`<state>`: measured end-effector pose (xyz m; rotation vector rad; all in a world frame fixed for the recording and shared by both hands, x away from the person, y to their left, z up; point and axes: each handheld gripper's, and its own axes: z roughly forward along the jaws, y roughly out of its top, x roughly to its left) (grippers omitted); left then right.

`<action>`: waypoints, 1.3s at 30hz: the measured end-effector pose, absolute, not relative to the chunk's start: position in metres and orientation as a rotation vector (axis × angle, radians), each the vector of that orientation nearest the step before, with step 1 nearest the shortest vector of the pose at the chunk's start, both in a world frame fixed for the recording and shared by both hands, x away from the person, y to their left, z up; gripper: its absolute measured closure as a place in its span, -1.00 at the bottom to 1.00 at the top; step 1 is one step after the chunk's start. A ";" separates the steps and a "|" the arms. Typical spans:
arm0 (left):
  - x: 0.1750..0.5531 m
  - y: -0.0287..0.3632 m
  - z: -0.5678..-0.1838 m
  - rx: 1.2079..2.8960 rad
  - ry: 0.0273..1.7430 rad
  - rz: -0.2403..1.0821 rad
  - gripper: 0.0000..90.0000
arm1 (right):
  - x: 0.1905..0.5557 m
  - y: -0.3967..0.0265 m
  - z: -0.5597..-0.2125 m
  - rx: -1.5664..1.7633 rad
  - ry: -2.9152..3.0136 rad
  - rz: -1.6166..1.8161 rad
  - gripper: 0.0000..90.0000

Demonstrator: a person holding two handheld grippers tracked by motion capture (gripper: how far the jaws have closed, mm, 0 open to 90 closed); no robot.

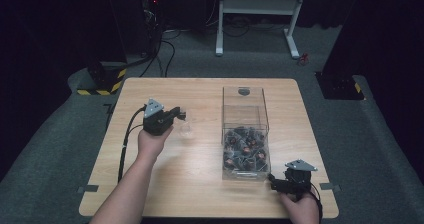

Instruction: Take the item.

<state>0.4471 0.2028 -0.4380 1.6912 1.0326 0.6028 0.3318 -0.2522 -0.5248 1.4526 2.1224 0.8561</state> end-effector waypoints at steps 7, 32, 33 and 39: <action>0.454 0.197 -0.447 1.723 1.072 0.588 0.97 | 0.332 -0.252 -0.525 1.452 2.122 0.856 -0.83; 0.421 0.206 -0.443 1.748 1.073 0.558 -0.41 | 0.332 -0.252 -0.525 1.451 2.122 0.855 -0.83; 0.419 0.206 -0.444 1.755 1.072 0.558 -0.43 | 0.332 -0.252 -0.525 1.451 2.123 0.856 -0.83; 0.406 0.206 -0.451 1.789 1.069 0.551 -0.49 | 0.332 -0.252 -0.525 1.451 2.123 0.856 -0.83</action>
